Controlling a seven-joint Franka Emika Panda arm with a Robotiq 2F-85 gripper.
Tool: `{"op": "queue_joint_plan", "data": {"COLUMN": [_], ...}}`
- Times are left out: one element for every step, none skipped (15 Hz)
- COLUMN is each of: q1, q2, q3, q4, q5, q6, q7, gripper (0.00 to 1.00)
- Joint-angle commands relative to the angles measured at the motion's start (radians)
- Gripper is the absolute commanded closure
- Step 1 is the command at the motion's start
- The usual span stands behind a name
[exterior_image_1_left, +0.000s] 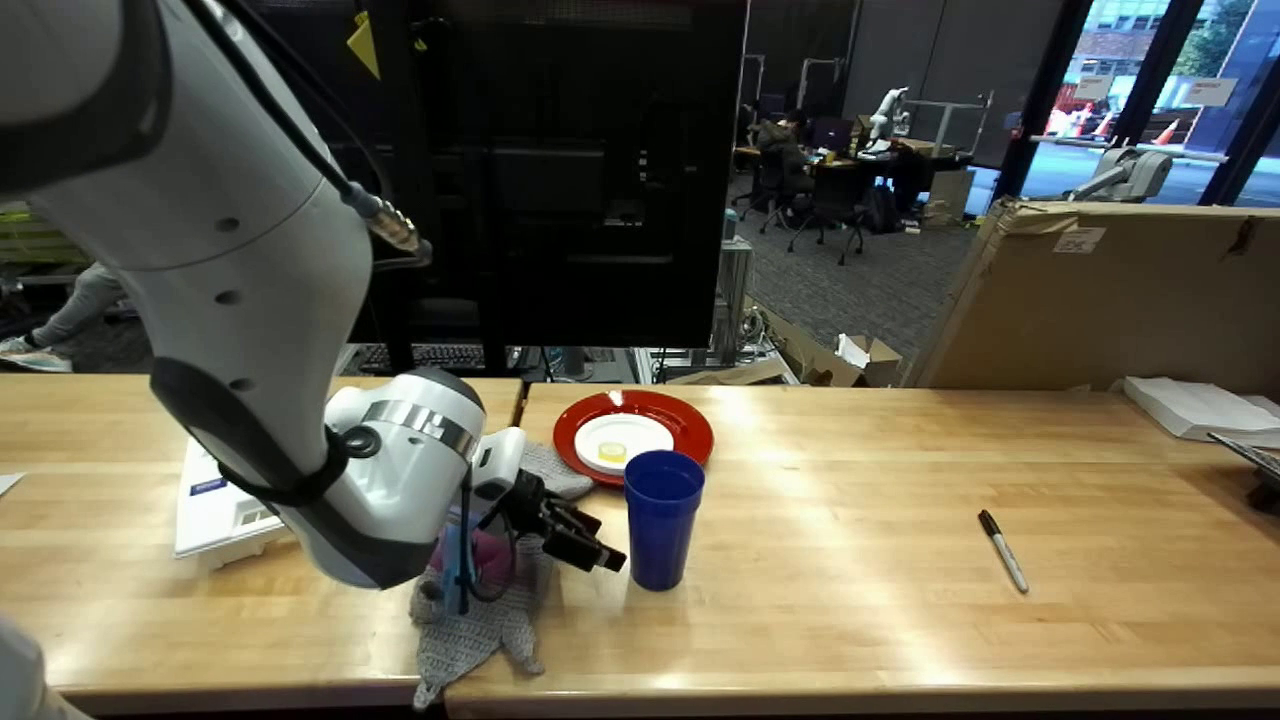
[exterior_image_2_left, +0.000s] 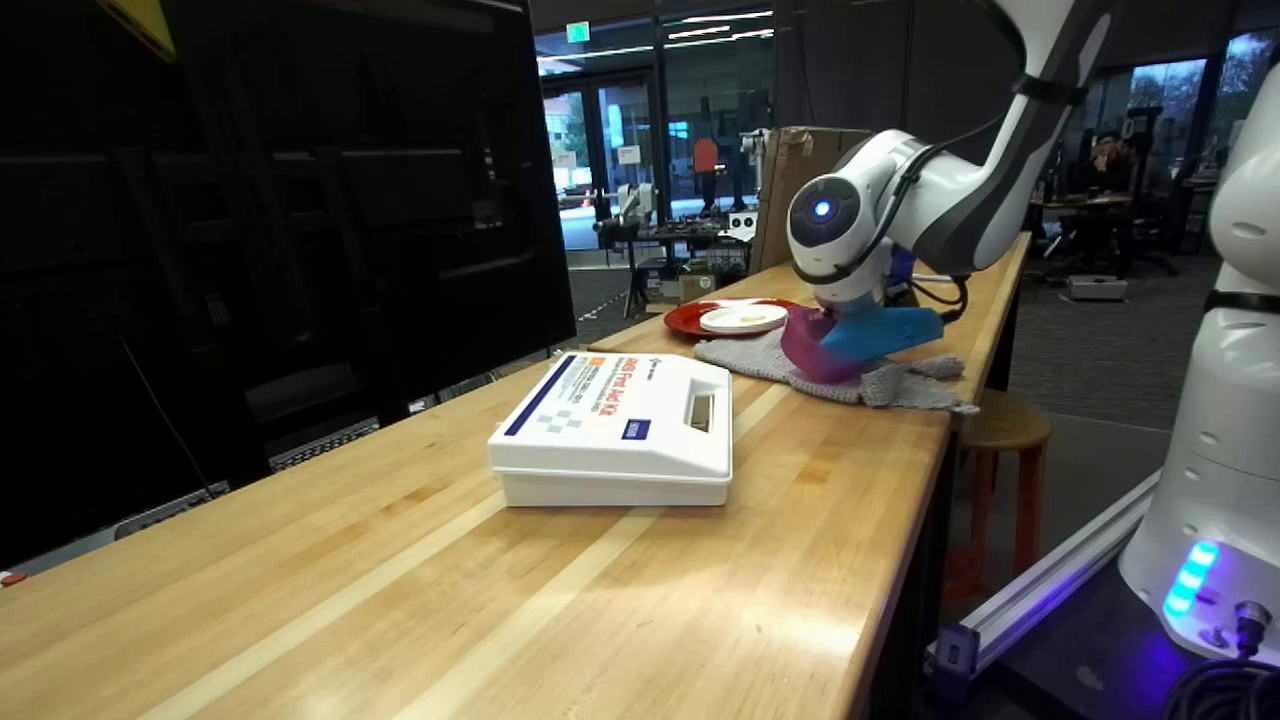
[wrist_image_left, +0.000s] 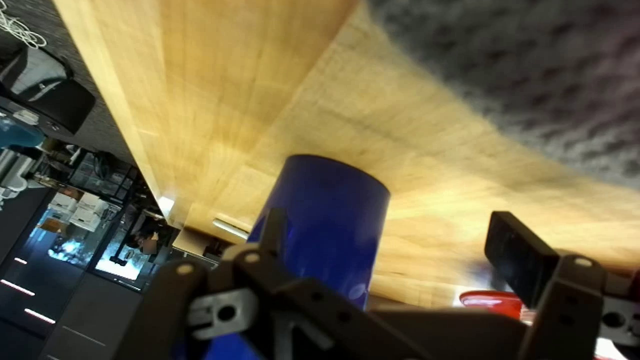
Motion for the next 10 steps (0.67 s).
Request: {"op": "queue_joint_plan", "data": {"q1": [0.030, 0.036, 0.041, 0.045, 0.048, 0.051, 0.052, 0.054, 0.054, 0.054], "q2": [-0.038, -0.042, -0.049, -0.053, -0.057, -0.061, -0.067, -0.074, -0.080, -0.088], "q3": [0.009, 0.013, 0.015, 0.017, 0.018, 0.019, 0.018, 0.019, 0.019, 0.018], "q4": [0.000, 0.003, 0.005, 0.007, 0.010, 0.012, 0.011, 0.011, 0.010, 0.011], "q5": [0.032, 0.030, 0.032, 0.032, 0.032, 0.031, 0.033, 0.031, 0.029, 0.030], "q6": [-0.016, -0.026, -0.026, -0.028, -0.030, -0.031, -0.024, -0.026, -0.028, -0.028], "q7": [-0.057, -0.063, -0.068, -0.074, -0.077, -0.080, -0.092, -0.100, -0.103, -0.109], "gripper": [0.00, 0.00, 0.00, 0.00, 0.00, 0.00, 0.00, 0.00, 0.00, 0.00]}}
